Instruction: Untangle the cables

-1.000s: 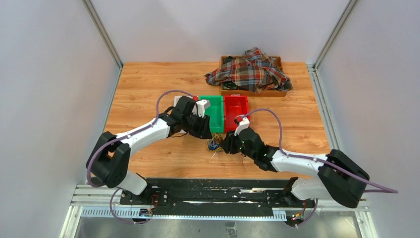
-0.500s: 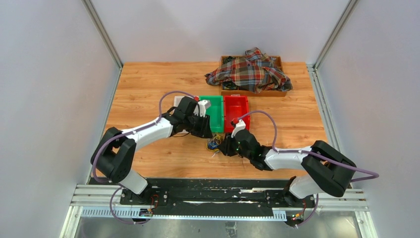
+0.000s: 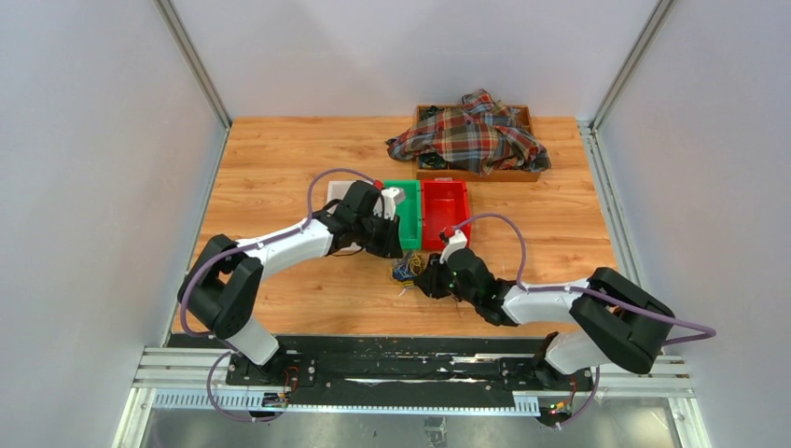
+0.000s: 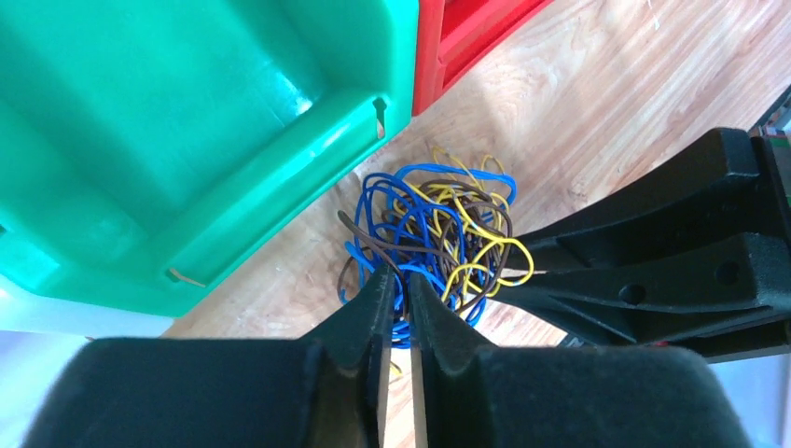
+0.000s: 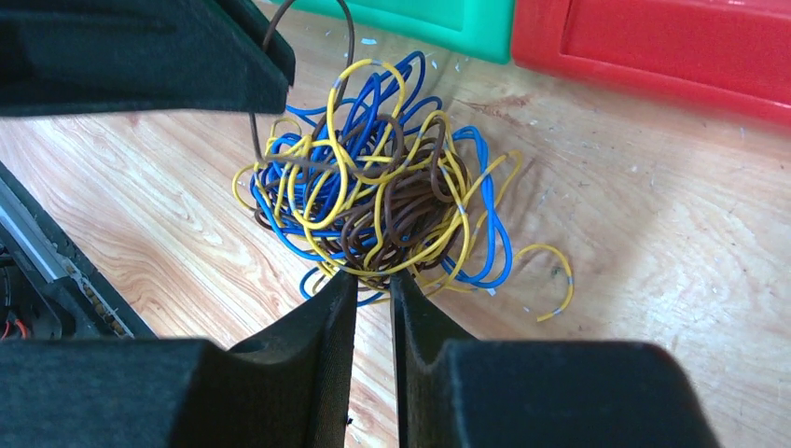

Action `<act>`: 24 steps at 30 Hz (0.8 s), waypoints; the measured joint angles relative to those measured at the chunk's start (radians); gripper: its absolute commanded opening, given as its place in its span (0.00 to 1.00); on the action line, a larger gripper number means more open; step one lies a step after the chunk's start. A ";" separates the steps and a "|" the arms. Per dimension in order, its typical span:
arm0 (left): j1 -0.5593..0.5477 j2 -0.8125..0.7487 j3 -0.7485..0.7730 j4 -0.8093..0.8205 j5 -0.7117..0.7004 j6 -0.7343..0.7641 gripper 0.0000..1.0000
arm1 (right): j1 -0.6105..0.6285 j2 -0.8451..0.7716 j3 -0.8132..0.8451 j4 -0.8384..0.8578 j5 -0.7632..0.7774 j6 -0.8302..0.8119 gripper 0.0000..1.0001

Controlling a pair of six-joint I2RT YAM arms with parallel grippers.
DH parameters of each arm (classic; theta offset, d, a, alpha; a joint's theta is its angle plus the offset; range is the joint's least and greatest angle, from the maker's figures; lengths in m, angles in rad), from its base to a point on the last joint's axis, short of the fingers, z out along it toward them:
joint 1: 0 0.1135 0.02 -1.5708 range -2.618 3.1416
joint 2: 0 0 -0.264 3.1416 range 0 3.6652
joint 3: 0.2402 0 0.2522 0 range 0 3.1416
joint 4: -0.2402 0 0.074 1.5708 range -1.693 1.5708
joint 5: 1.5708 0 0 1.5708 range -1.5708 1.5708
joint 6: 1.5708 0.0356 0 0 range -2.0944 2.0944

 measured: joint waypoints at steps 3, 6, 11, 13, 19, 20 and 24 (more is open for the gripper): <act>0.000 -0.001 0.023 -0.022 -0.022 0.029 0.05 | 0.000 -0.011 -0.012 0.002 0.000 0.004 0.19; 0.000 -0.014 0.039 -0.046 -0.059 0.068 0.01 | 0.000 -0.014 -0.019 0.003 0.000 0.007 0.19; 0.000 -0.040 0.040 -0.074 -0.068 0.092 0.01 | 0.000 -0.014 -0.026 0.010 0.000 0.012 0.24; 0.000 -0.048 0.055 -0.107 -0.050 0.097 0.01 | 0.000 -0.016 -0.029 0.011 0.000 0.013 0.27; 0.000 -0.108 0.187 -0.245 0.026 0.144 0.01 | 0.000 -0.119 -0.034 -0.031 0.010 0.002 0.43; 0.000 -0.129 0.217 -0.280 0.041 0.159 0.01 | 0.000 -0.158 -0.033 -0.051 0.012 -0.007 0.47; 0.000 -0.212 0.299 -0.393 0.083 0.220 0.01 | 0.000 -0.320 -0.002 -0.136 0.029 -0.062 0.55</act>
